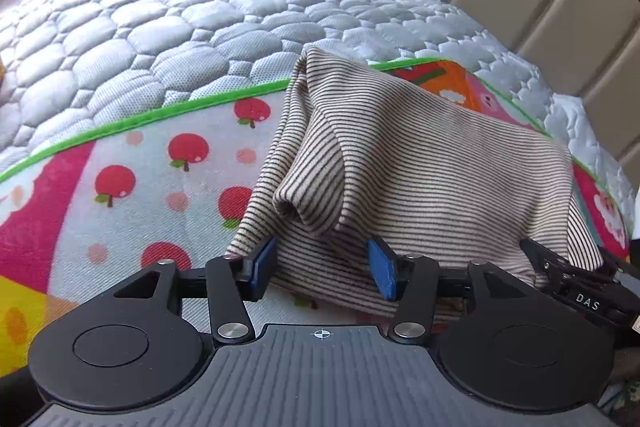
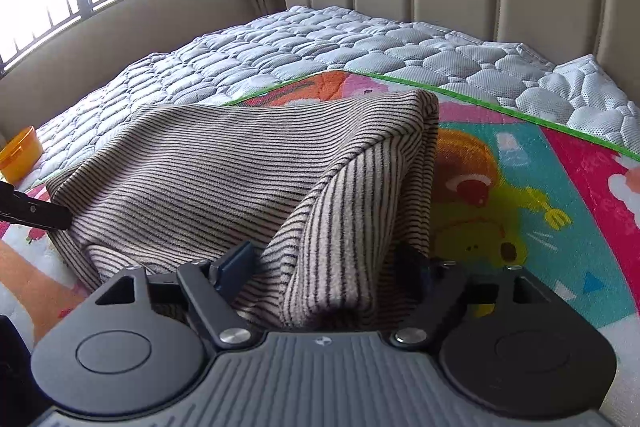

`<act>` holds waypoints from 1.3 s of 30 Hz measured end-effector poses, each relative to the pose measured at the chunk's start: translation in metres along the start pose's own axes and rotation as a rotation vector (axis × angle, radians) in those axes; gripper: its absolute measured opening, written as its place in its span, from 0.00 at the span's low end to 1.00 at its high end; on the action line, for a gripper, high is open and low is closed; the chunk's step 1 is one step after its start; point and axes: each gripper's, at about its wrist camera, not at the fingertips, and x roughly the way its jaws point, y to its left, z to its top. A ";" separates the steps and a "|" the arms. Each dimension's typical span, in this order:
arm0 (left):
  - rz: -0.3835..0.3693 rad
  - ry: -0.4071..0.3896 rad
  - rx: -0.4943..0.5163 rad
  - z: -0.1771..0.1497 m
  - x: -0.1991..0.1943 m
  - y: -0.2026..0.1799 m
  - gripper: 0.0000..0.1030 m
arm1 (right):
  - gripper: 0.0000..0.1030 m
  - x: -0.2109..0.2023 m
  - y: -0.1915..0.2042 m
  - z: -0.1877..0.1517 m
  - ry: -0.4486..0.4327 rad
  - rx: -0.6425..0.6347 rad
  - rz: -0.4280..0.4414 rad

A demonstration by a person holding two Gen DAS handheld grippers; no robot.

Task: Fold clothes

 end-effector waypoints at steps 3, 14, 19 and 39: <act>0.022 -0.007 0.017 0.000 -0.009 -0.003 0.65 | 0.92 0.001 -0.003 0.000 0.016 0.027 0.037; 0.004 -0.045 0.062 0.001 -0.036 -0.022 0.75 | 1.00 0.005 0.001 0.001 0.085 0.081 0.064; -0.050 -0.050 0.089 0.000 -0.039 -0.038 0.83 | 1.00 0.003 -0.003 0.002 0.085 0.080 0.085; -0.078 0.053 0.005 -0.010 0.031 -0.032 0.88 | 1.00 0.002 0.003 -0.002 0.036 -0.151 -0.278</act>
